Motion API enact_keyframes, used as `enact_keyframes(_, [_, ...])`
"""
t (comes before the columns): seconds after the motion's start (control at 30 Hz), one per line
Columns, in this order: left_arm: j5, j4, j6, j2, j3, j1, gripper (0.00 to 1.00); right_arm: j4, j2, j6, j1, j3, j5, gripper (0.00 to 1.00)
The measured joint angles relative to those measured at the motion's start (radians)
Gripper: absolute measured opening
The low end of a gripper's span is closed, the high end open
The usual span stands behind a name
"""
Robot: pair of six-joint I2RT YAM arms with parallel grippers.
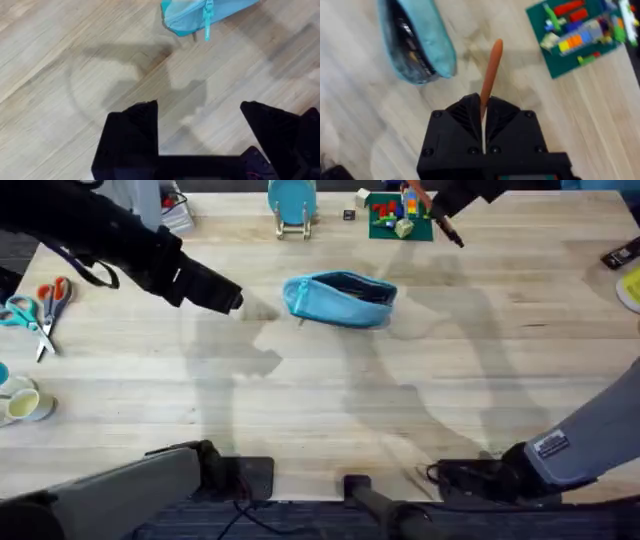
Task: Unzip the bag, pick up the pens from the table one at a time and place them inside, then zip the bag closed.
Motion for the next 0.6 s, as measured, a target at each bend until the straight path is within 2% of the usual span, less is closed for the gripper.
enact_keyframes(0.33, [0.0, 0.0, 0.0, 0.0, 0.0, 0.0, 0.996, -0.015, 0.0, -0.066, 0.0, 0.0, -0.199, 0.032])
enact_keyframes(0.6, [0.0, 0.0, 0.0, 0.0, 0.0, 0.0, 0.995, -0.041, 0.0, -0.075, 0.0, 0.0, -0.28, 0.032])
